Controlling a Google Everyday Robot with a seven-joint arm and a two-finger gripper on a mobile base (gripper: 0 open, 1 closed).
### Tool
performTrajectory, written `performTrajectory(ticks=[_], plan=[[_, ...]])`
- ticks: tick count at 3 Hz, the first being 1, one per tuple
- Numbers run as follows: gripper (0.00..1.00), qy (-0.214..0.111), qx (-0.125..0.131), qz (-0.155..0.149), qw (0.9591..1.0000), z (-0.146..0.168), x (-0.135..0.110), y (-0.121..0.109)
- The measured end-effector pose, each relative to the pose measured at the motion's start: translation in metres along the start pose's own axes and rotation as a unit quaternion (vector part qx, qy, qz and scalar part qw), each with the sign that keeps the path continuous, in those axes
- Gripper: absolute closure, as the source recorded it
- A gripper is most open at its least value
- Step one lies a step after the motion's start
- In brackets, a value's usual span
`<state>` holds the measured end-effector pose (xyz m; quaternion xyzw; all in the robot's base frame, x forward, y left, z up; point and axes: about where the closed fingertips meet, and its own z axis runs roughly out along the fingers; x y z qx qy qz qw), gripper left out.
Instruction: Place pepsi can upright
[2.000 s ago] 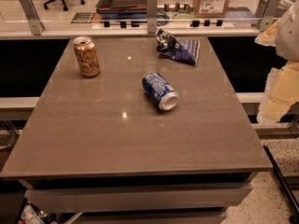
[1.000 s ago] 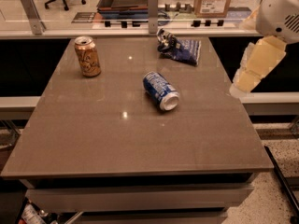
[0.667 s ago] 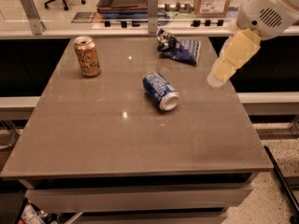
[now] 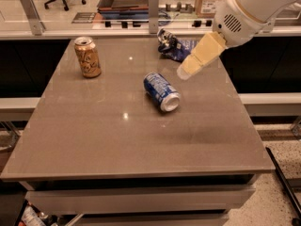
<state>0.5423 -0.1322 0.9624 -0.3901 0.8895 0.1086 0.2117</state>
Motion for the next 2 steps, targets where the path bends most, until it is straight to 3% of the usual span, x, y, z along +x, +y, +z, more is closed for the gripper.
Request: performTrajectory(ticks=[1, 2], plan=[[0.0, 0.032, 0.019, 0.068, 0.997, 0.021, -0.012, -0.009], [0.0, 0.08, 0.045, 0.124, 0.988, 0.037, -0.026, -0.014]])
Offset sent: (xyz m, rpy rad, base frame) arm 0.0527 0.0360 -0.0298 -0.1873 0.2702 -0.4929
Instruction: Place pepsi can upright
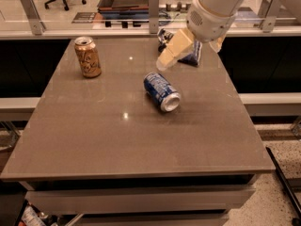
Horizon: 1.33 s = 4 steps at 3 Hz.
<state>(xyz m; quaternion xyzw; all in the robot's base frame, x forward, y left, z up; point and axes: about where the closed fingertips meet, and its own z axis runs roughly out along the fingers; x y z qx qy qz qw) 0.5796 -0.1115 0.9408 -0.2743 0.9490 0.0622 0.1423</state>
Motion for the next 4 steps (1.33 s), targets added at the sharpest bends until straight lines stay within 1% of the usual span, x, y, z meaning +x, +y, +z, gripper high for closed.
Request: performTrajectory(ticks=[1, 2, 3, 4], plan=[[0.0, 0.041, 0.026, 0.052, 0.9974, 0.012, -0.015, 0.011], [0.0, 0.061, 0.026, 0.081, 0.9945, 0.029, -0.021, 0.026], [0.0, 0.07, 0.017, 0.092, 0.9932, 0.044, -0.019, 0.041], [0.0, 0.077, 0.014, 0.091, 0.9927, 0.056, -0.018, 0.052]])
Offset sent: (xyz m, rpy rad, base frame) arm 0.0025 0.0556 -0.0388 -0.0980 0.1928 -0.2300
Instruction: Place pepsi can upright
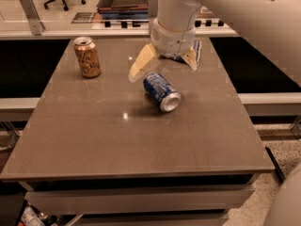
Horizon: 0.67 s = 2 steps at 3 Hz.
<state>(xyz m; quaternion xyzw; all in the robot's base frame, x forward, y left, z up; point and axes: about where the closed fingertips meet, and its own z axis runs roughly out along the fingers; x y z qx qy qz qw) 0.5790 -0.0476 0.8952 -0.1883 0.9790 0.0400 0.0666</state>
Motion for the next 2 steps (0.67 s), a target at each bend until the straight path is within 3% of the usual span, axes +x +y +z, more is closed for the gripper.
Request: performTrajectory(ticks=[2], plan=[[0.0, 0.009, 0.023, -0.041, 0.9989, 0.017, -0.0024, 0.0099]])
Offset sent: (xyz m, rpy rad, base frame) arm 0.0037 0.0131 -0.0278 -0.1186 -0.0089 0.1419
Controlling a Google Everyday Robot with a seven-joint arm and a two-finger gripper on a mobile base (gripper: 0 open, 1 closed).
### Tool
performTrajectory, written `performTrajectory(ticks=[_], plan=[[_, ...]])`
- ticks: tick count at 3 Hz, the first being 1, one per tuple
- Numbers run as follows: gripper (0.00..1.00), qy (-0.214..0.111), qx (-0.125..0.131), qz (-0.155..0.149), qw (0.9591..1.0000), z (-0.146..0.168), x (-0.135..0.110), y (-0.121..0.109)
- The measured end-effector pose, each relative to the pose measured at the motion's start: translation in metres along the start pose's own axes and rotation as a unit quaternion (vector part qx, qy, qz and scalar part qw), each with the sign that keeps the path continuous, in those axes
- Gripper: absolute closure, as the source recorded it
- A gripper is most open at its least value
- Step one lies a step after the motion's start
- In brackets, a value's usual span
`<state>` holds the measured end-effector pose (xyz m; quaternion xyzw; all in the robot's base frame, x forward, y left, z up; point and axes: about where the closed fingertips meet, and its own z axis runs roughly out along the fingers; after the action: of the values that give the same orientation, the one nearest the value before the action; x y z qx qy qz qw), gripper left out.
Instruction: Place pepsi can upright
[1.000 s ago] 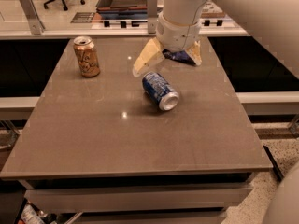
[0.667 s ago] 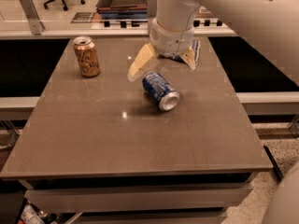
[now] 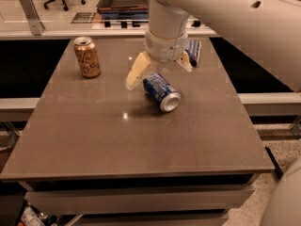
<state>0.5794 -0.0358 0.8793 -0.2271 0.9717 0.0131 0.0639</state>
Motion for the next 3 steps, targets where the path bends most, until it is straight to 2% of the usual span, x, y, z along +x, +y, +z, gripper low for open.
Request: performTrajectory(ticks=[2, 3], plan=[[0.0, 0.009, 0.017, -0.05, 0.9986, 0.02, 0.0, -0.006], [0.18, 0.003, 0.011, -0.062, 0.998, 0.027, 0.004, -0.005]])
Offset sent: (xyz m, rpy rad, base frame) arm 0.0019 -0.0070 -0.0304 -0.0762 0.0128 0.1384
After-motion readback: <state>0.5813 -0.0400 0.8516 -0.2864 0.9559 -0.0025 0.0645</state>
